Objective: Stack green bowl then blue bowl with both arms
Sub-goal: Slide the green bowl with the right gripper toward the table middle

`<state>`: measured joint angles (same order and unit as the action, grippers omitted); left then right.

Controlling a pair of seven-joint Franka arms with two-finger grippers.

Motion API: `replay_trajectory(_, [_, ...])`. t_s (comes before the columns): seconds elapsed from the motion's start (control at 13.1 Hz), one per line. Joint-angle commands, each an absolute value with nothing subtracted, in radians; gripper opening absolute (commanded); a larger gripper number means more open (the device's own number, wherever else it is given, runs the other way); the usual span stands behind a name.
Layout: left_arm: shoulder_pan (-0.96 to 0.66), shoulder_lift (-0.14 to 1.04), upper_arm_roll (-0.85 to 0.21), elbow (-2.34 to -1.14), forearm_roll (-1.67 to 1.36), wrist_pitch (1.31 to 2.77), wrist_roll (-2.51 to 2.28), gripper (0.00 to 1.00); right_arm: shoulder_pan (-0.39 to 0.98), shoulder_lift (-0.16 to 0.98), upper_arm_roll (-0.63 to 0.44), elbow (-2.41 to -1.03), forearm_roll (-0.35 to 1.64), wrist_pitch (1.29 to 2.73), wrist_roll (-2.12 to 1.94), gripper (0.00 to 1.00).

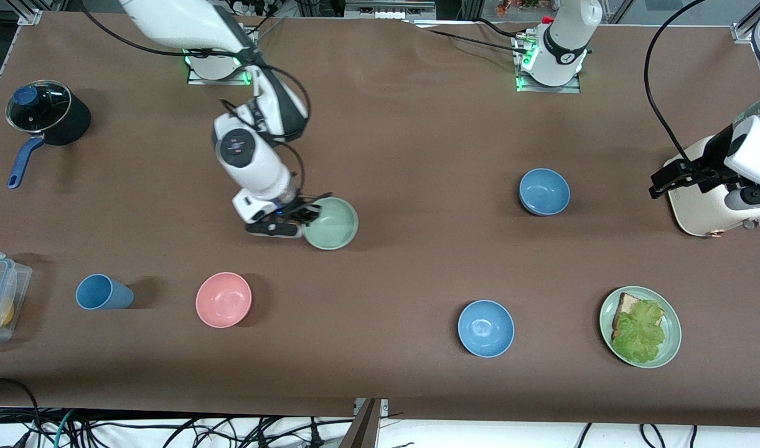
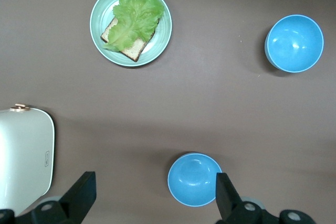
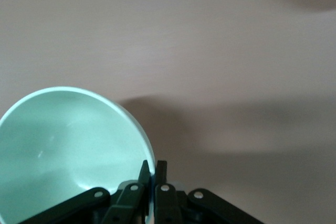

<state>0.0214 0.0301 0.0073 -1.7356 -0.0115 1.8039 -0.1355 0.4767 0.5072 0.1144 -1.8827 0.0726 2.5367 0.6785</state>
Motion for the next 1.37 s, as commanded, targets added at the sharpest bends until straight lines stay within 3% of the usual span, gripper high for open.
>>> replay_trajectory(0.0, [0.032, 0.025, -0.002, -1.735, -0.032, 1.802, -0.127, 1.00, 0.576, 0.650, 0.109, -1.674, 0.078, 2.505, 0.852, 0.00])
replay_trajectory(0.3, [0.040, 0.020, -0.008, -1.736, -0.026, 1.787, -0.117, 1.00, 0.664, 0.733, 0.100, -1.600, 0.063, 2.536, 0.991, 0.00])
replay_trajectory(0.38, [0.038, 0.018, -0.024, -1.735, -0.026, 1.764, -0.117, 1.00, 0.664, 0.738, 0.100, -1.603, 0.061, 2.549, 0.991, 0.06])
replay_trajectory(0.46, [0.040, 0.017, -0.028, -1.735, -0.026, 1.763, -0.117, 1.00, 0.666, 0.745, 0.098, -1.603, 0.049, 2.560, 0.991, 0.56])
replay_trajectory(0.53, [0.041, 0.018, -0.028, -1.733, -0.026, 1.764, -0.115, 1.00, 0.667, 0.749, 0.098, -1.603, 0.041, 2.572, 0.991, 0.98])
replay_trajectory(0.68, [0.044, 0.017, -0.023, -1.730, -0.029, 1.766, -0.115, 1.00, 0.661, 0.732, 0.089, -1.600, 0.040, 2.565, 0.983, 0.99])
replay_trajectory(0.91, [0.043, 0.017, -0.026, -1.730, -0.029, 1.763, -0.117, 1.00, 0.660, 0.648, 0.029, -1.591, 0.038, 2.443, 0.962, 0.99])
replay_trajectory(1.29, [0.043, 0.025, -0.023, -1.718, -0.035, 1.764, -0.117, 1.00, 0.528, 0.448, -0.038, -1.594, 0.052, 2.110, 0.677, 0.99])
